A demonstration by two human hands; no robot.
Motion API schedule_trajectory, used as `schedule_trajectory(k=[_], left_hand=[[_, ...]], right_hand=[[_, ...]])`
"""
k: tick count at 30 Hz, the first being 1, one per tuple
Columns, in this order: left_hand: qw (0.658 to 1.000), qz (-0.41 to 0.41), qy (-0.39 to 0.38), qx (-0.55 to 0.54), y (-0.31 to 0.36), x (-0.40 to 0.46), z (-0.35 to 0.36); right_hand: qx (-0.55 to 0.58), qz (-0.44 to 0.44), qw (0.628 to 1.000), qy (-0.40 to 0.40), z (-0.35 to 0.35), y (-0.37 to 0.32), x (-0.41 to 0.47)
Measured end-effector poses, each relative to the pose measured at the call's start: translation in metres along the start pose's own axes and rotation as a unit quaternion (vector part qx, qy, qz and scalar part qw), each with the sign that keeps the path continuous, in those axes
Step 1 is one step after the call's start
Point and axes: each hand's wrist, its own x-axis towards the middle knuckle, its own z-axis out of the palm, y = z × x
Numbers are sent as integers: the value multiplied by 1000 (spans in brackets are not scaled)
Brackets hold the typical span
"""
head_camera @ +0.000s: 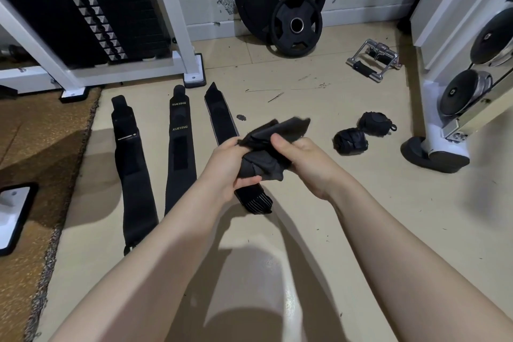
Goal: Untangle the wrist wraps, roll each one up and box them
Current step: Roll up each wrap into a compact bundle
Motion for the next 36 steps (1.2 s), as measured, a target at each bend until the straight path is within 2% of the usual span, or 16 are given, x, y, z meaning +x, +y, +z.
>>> schedule_trajectory(k=[3,6,9,12,15,19,23,26,28,29,30,33,36], left_hand=[[998,-46,8,-42,2,-3,-1],[993,-94,-1,-70,4,-7,-1],[988,-123,-60,-65,6,-10,0],[982,-96,-140,-85,7,-10,-2],[978,-64,-189,-67,11,-15,0],[990,-10,-140,-20,2,-8,3],[992,23,-126,-7,-1,-1,-2],[991,38,-125,-32,-2,2,-6],[992,47,-108,-54,-2,4,-6],[992,51,-92,-73,-2,5,-6],[991,54,-73,-93,-2,6,-5],[991,57,-27,-119,-5,10,-3],[991,55,-39,-118,-7,11,-5]], right_hand=[[-5,-12,998,-54,1,2,-2],[-64,-28,996,-63,-2,2,-4],[-53,-29,998,4,-2,-2,-2],[41,1,993,109,-4,-4,2],[61,14,993,98,-8,-3,1],[27,13,996,80,-6,-6,1],[33,45,996,68,-6,-13,3],[-11,48,986,158,-4,-12,6],[-92,37,957,271,-4,-7,10],[-114,35,947,298,-5,-6,10],[-114,47,949,289,-4,-6,9],[-59,98,976,185,9,-8,5],[-48,84,972,214,17,-2,5]])
